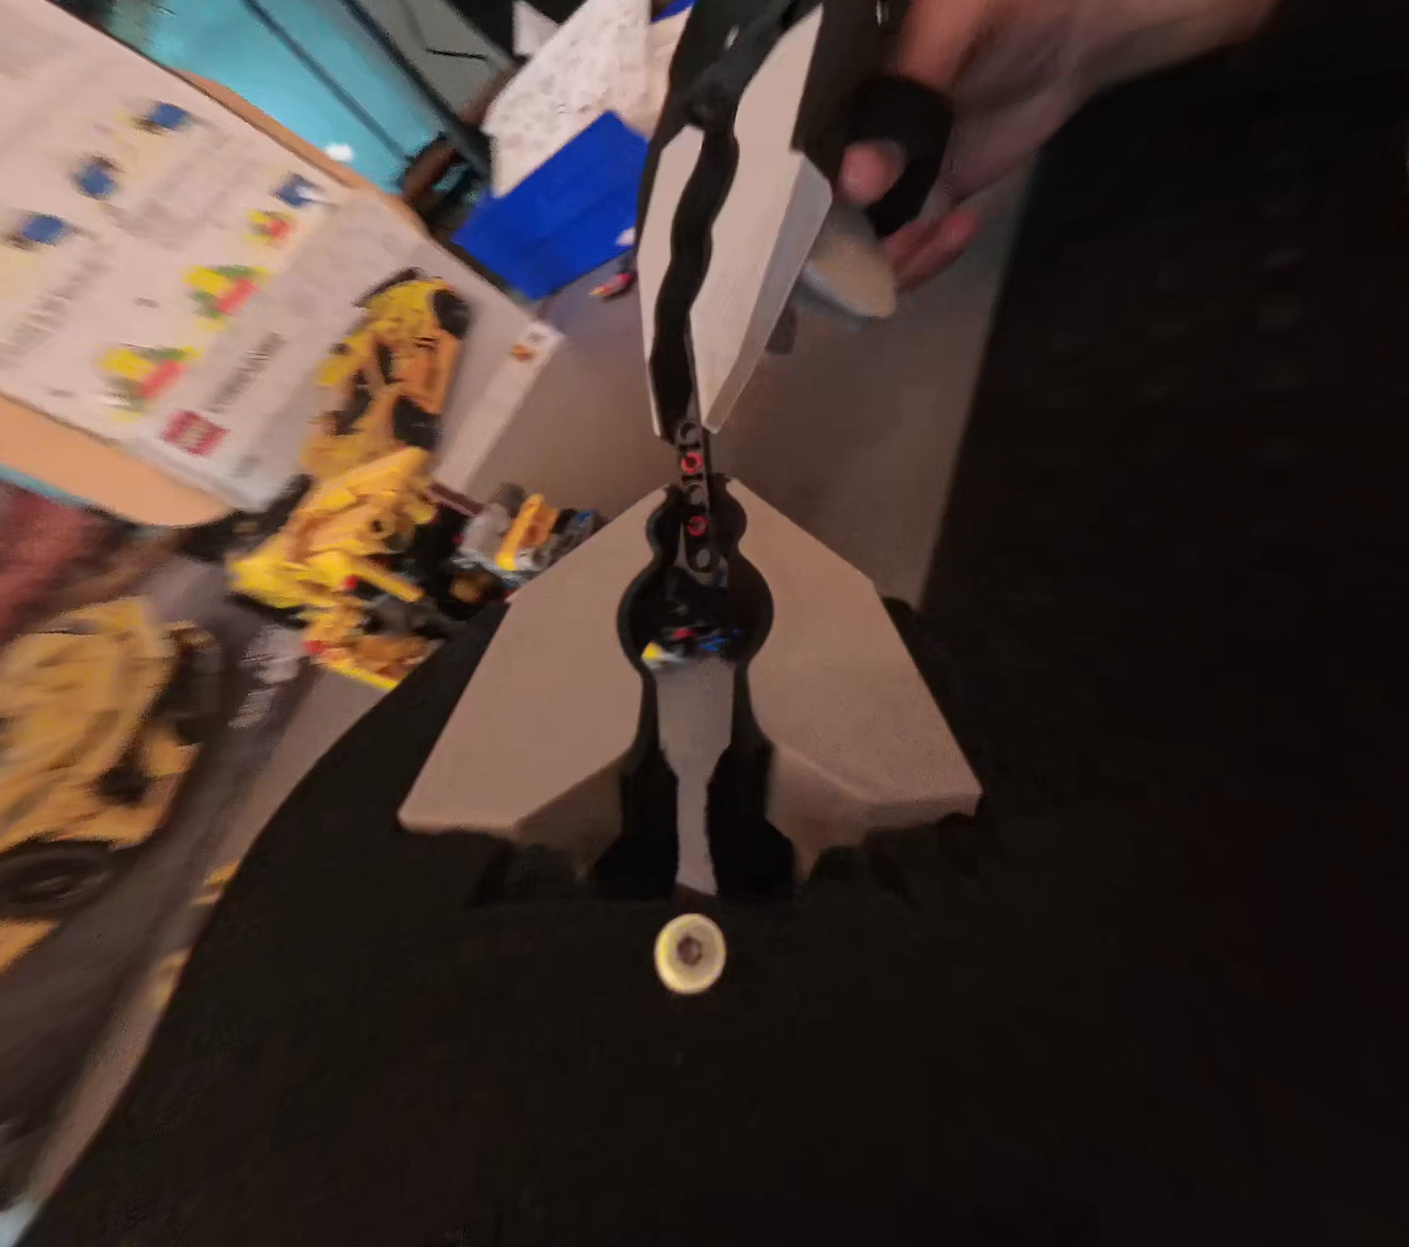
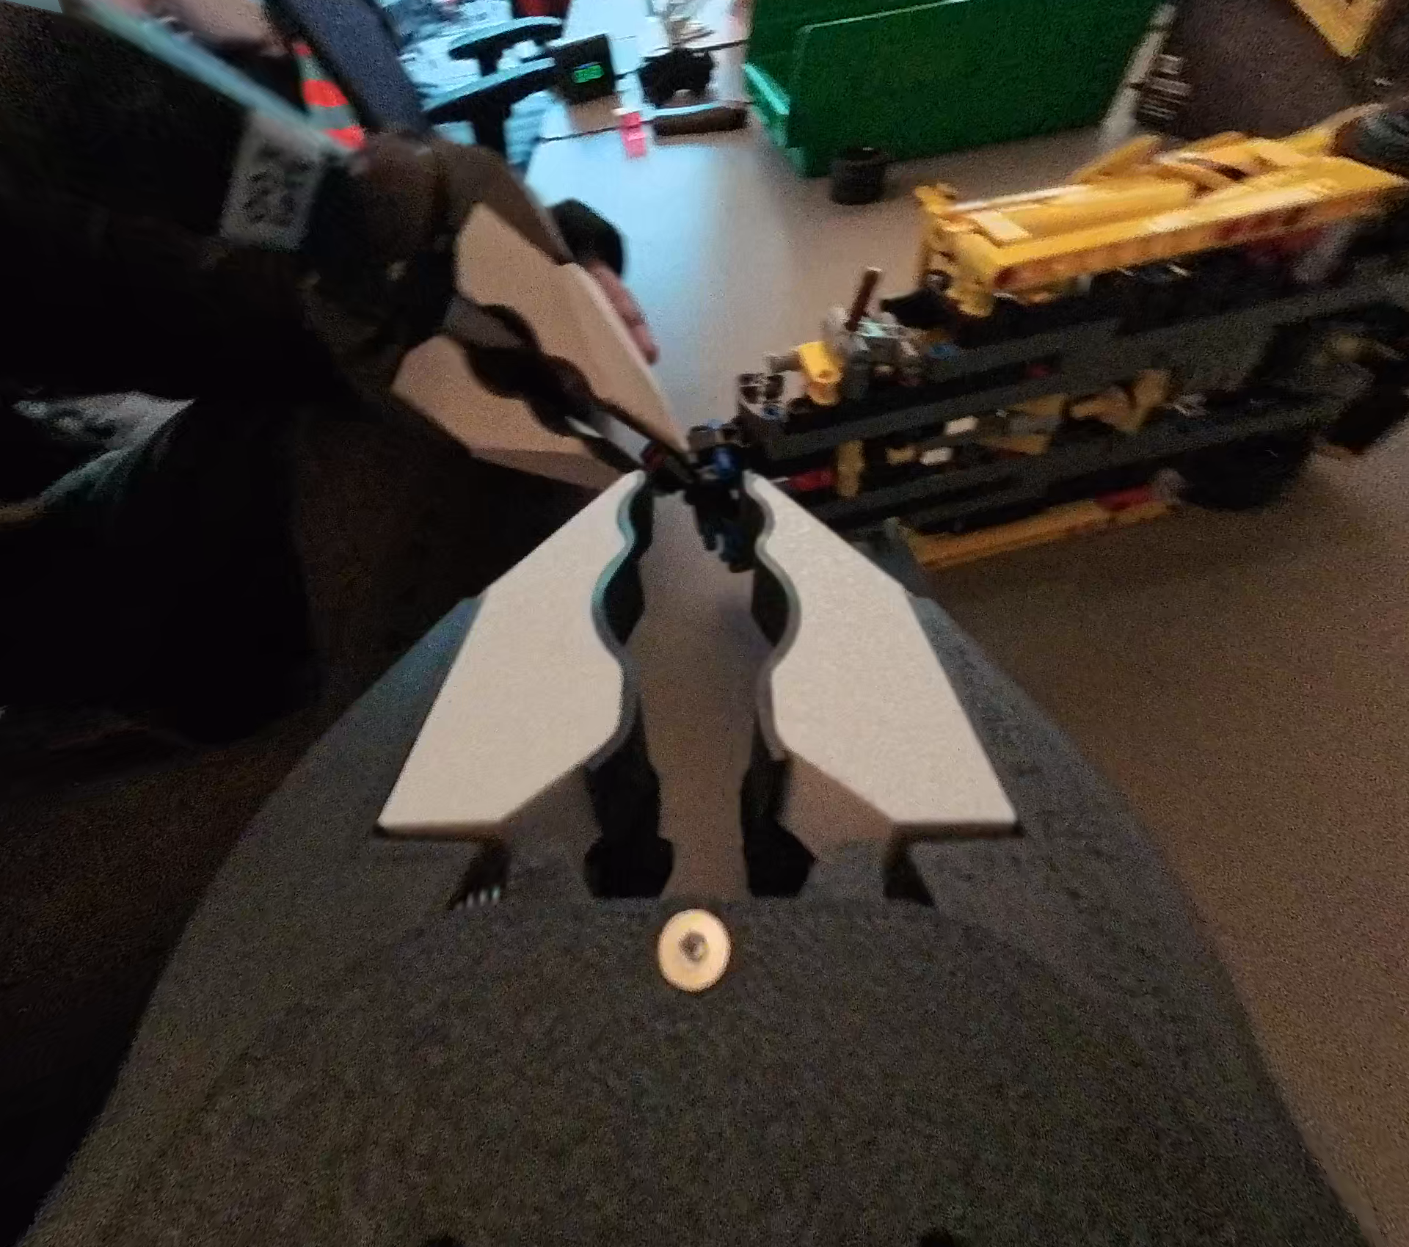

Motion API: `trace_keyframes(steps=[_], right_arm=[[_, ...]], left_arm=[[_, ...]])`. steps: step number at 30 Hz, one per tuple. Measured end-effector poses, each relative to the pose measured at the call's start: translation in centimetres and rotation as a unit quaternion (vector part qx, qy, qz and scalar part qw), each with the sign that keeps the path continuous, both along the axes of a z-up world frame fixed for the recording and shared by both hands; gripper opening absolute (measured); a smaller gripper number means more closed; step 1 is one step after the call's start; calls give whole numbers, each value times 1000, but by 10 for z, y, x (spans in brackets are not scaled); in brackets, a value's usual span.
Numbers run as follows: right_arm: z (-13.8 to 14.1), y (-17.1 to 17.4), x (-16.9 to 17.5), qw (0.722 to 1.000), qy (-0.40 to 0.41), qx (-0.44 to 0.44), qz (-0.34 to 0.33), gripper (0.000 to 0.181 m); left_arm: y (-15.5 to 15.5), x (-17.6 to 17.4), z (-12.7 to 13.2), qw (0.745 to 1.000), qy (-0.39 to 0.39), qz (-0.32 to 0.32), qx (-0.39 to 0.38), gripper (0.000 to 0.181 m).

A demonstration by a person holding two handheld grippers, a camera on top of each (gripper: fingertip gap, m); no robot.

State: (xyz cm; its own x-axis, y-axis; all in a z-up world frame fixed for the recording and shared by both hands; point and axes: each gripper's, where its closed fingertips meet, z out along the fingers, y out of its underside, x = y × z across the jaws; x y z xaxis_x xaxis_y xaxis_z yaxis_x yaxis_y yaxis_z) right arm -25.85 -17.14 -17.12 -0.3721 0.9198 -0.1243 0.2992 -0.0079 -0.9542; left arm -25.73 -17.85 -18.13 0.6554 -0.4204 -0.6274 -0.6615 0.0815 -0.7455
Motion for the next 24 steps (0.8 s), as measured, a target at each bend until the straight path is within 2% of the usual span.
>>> trace_keyframes(steps=[2,3,4,5,7,8,10,13,15,19,21,24], right_arm=[[-4,12,-3,998,-13,-21,-62,35],[-4,14,-4,996,-12,-34,-88,35],[-4,12,-3,995,-4,-20,-100,31],[-3,17,-3,991,4,15,-136,19],[13,23,0,977,60,65,-196,12],[20,22,1,971,85,77,-208,16],[19,11,0,976,85,86,-179,30],[28,-2,-2,979,111,82,-148,35],[27,-3,-4,978,110,90,-152,31],[26,-10,-4,984,110,72,-119,19],[27,-13,-5,988,108,53,-95,13],[22,-6,-7,989,94,51,-100,8]], left_arm=[[3,-4,1,996,71,36,46,6],[4,-6,4,990,104,52,75,6],[4,-7,7,983,135,66,104,6],[5,-6,9,976,161,75,127,6],[5,-5,14,958,211,96,168,6],[6,-8,18,946,237,113,192,6],[8,-14,24,926,268,145,220,6],[4,-10,30,920,272,138,246,6],[2,-5,31,915,282,130,257,6],[-2,1,33,916,277,118,267,6],[-3,1,34,925,252,116,258,6],[1,-2,29,965,147,100,192,7]])
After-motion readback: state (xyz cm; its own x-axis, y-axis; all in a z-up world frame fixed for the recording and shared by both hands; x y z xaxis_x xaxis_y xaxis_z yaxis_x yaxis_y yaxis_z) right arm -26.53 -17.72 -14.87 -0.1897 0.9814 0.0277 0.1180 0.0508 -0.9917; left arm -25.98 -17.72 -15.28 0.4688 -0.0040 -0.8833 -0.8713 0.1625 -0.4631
